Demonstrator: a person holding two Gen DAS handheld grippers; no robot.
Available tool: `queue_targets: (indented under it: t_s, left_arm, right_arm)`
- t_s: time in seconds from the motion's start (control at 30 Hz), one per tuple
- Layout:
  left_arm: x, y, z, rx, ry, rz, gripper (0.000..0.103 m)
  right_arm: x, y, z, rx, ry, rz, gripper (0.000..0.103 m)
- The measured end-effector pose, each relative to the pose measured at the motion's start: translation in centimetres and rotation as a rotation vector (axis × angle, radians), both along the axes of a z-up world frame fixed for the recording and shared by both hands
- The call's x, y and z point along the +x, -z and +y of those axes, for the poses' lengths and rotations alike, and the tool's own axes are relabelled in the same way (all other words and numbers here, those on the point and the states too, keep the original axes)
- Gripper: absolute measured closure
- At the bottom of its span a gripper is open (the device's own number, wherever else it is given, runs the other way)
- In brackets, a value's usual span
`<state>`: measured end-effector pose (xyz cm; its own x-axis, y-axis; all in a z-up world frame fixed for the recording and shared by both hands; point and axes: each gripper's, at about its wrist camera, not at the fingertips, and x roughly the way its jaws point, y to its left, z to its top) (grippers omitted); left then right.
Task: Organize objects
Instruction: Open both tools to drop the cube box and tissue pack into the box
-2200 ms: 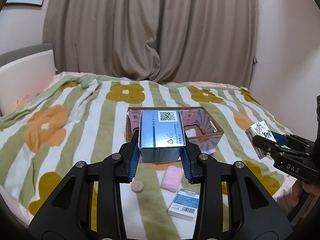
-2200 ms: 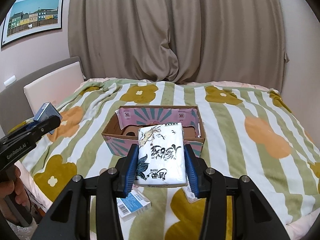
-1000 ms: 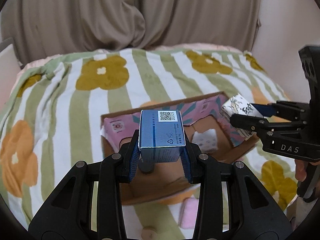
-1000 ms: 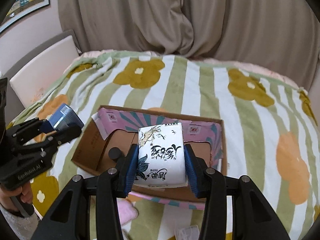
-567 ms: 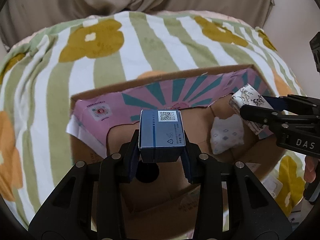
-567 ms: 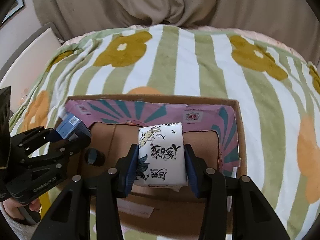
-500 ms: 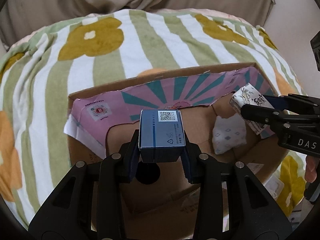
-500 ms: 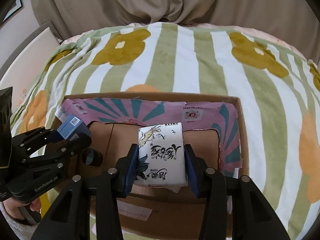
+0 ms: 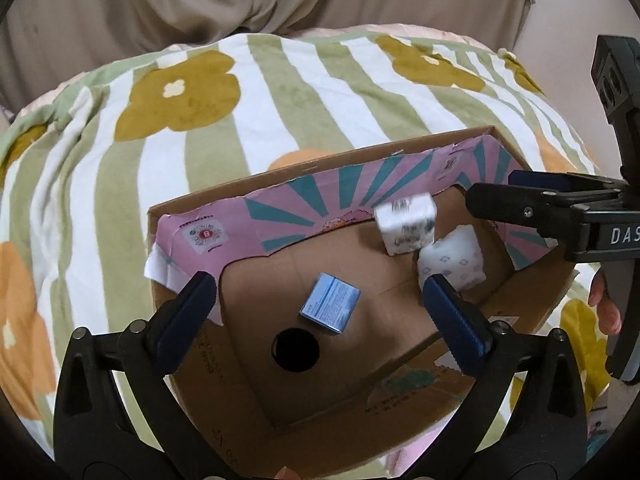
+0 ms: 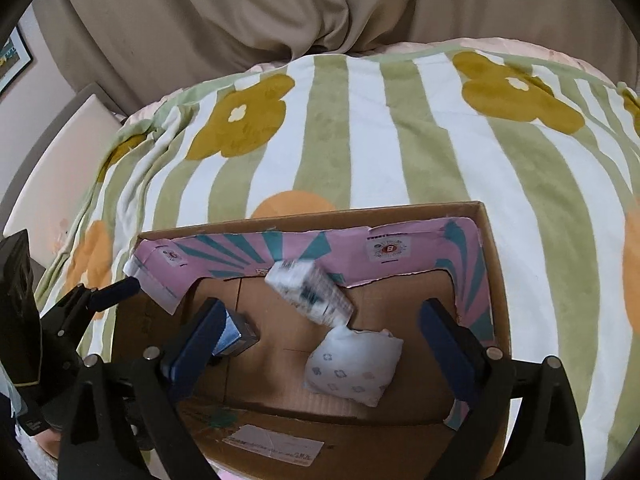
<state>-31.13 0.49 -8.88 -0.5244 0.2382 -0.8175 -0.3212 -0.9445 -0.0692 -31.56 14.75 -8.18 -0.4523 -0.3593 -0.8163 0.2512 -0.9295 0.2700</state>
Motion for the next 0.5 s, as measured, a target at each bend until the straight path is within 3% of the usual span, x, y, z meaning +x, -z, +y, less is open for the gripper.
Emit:
queue_targets:
  t_s: [0.5]
  left_arm:
    - [3.5,-3.6,-2.2,0.038,-0.032,0.058,0.000]
  right_arm:
    - [2.4,-2.2,0.1,0.011,-0.008,0.051,0.007]
